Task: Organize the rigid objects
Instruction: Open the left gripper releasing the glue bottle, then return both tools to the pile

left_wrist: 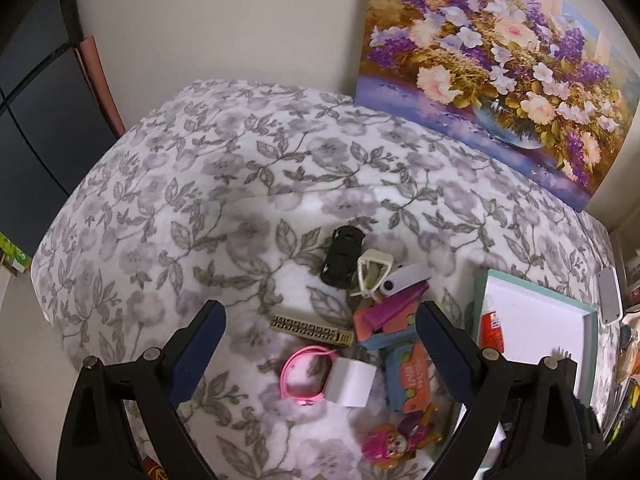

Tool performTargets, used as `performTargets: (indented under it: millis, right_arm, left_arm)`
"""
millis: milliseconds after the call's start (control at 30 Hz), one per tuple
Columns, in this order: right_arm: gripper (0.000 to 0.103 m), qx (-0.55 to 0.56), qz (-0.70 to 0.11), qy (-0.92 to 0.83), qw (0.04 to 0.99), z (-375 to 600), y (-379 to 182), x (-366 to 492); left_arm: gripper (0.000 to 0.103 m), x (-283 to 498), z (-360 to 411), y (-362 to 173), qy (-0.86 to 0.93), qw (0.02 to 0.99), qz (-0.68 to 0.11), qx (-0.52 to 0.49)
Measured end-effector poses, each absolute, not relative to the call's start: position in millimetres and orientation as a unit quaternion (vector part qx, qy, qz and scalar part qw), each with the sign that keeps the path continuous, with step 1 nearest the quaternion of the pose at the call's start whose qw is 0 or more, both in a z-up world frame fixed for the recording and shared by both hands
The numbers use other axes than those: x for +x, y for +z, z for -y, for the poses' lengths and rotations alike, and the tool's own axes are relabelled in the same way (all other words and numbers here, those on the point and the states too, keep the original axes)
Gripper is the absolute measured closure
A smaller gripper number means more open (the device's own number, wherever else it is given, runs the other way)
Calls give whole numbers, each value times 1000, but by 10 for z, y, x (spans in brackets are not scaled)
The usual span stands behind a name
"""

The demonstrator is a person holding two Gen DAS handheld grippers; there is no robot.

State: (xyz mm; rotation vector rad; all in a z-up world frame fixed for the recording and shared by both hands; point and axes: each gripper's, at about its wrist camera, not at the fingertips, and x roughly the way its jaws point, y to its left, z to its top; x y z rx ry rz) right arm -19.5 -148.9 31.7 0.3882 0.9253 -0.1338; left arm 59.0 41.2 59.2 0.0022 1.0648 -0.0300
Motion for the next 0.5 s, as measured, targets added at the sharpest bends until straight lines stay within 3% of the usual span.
performTargets:
  millis: [333, 500]
  right_arm:
    - [0, 155, -500, -21, 852, 1119, -26, -43]
    - [11, 131, -514, -3, 848, 958, -106, 23]
  left_arm:
    - [7, 646, -728, 25, 17, 815, -579, -20]
    - [7, 686, -880, -216, 26, 791, -608, -54]
